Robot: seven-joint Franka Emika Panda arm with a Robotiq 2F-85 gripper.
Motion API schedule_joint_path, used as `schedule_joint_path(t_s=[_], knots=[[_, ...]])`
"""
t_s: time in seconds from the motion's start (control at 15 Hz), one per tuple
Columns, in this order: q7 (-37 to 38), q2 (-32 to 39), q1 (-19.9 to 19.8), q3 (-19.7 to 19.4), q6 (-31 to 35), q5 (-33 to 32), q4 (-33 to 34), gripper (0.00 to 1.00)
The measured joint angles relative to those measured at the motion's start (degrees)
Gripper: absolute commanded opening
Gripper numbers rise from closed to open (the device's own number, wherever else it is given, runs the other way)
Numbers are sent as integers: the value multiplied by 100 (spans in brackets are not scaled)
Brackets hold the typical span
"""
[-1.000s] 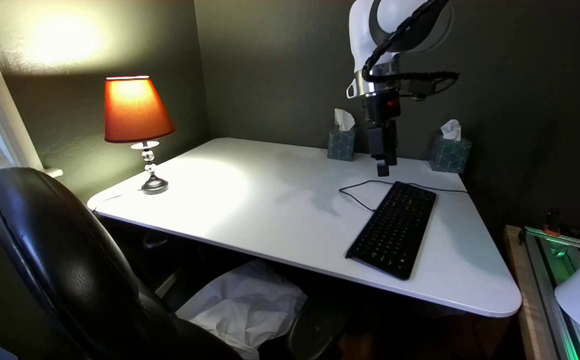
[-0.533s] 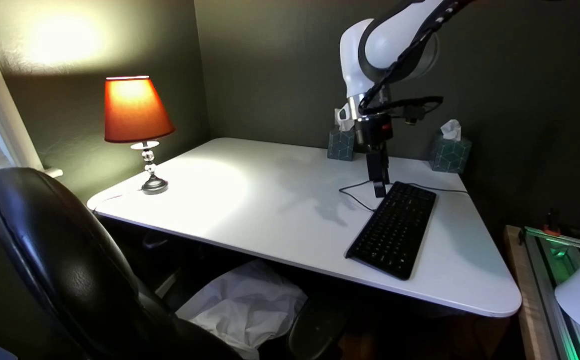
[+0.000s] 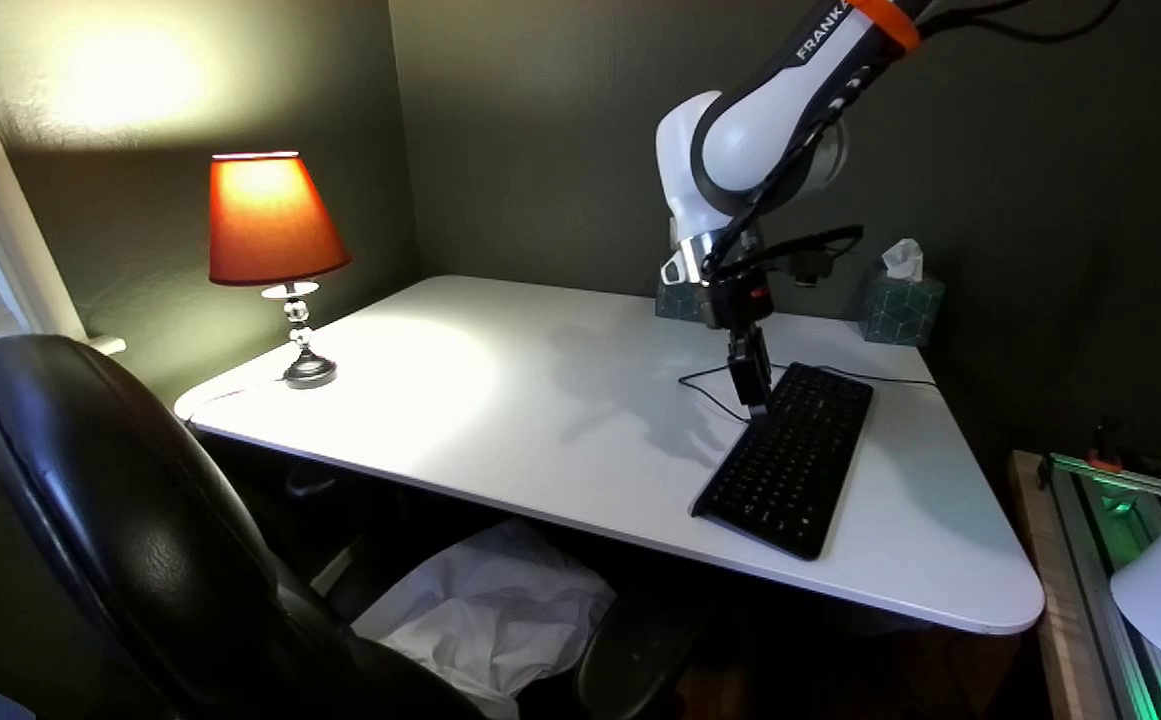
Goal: Press a button on the keyboard
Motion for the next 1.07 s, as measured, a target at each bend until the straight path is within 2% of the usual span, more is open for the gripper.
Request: schedule_joint_path(t_s=[0.2, 1.07], knots=[[-1, 236, -3, 5, 0, 0, 158, 0], [11, 906, -42, 6, 0, -14, 580, 0]])
